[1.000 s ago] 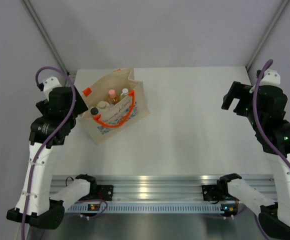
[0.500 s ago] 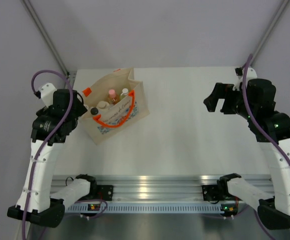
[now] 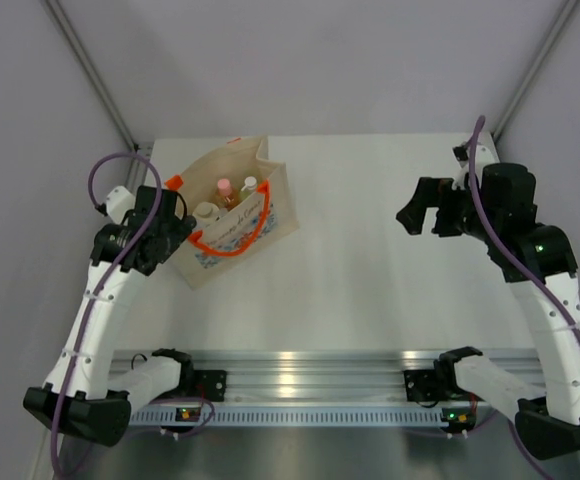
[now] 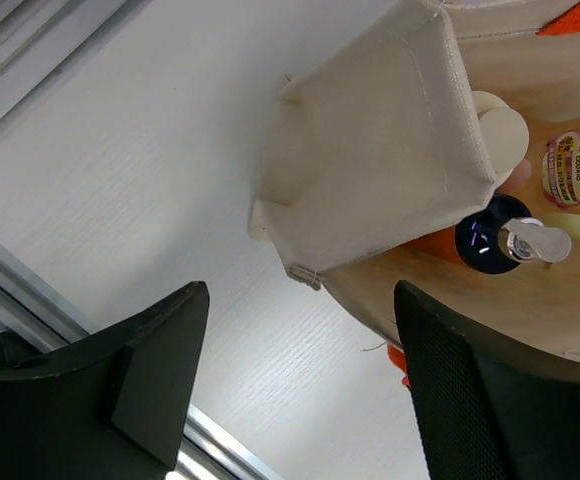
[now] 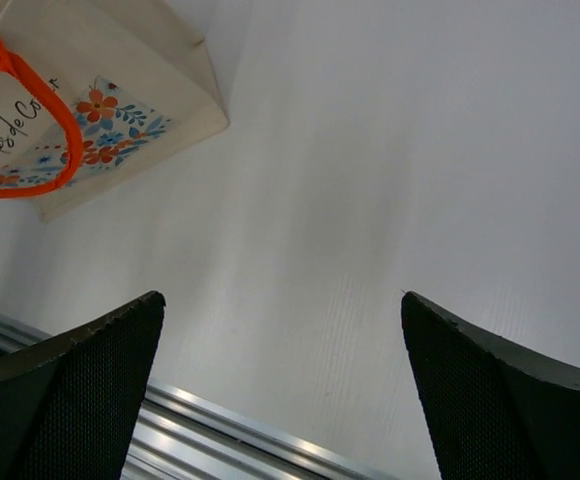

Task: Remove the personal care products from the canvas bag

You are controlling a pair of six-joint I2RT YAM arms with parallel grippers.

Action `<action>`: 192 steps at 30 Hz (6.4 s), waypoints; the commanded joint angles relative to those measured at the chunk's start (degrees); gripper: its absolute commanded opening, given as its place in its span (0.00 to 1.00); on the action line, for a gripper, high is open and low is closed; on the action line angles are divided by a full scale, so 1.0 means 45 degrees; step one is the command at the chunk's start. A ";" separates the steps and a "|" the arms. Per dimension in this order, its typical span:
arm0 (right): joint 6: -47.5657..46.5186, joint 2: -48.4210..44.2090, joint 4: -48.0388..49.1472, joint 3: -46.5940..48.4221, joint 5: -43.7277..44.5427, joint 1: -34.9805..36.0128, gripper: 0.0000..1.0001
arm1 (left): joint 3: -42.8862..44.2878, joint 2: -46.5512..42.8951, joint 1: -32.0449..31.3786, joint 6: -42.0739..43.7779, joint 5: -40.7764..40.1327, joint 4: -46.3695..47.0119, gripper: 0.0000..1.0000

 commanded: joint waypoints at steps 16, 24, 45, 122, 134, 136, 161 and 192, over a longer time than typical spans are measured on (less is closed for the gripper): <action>-0.0163 0.1014 0.1520 0.0655 -0.1815 0.0242 0.99 | -0.2781 -0.0980 -0.0012 -0.1033 0.2192 0.2408 0.00; 0.0345 0.2440 0.2441 0.1398 -0.1720 0.2251 0.99 | -0.4246 -0.1332 -0.0051 -0.1033 0.3131 0.3092 0.00; 0.1673 0.4528 0.5115 0.1670 -0.1251 0.6352 0.95 | -0.6375 -0.2270 -0.0168 -0.1677 0.3092 0.3521 0.00; -0.2430 1.7071 0.7711 1.0150 0.2207 0.9032 0.60 | -0.5927 -0.3148 -0.0227 -0.2283 0.2095 0.3463 0.00; -0.2389 1.6602 0.8066 0.9251 0.2285 0.9013 0.37 | -0.6025 -0.3266 -0.0227 -0.2322 0.2095 0.3482 0.00; -0.2389 1.6602 0.8066 0.9212 0.2285 0.9032 0.18 | -0.6025 -0.3266 -0.0227 -0.2322 0.2115 0.3463 0.00; -0.2897 1.3459 0.8612 0.9954 0.3086 0.9423 0.00 | -0.5849 -0.3305 -0.0227 -0.2440 0.2037 0.3463 0.00; -0.3132 0.8129 0.7186 0.9311 0.4512 0.7748 0.00 | -0.5556 -0.3187 -0.0227 -0.2518 0.2037 0.3463 0.00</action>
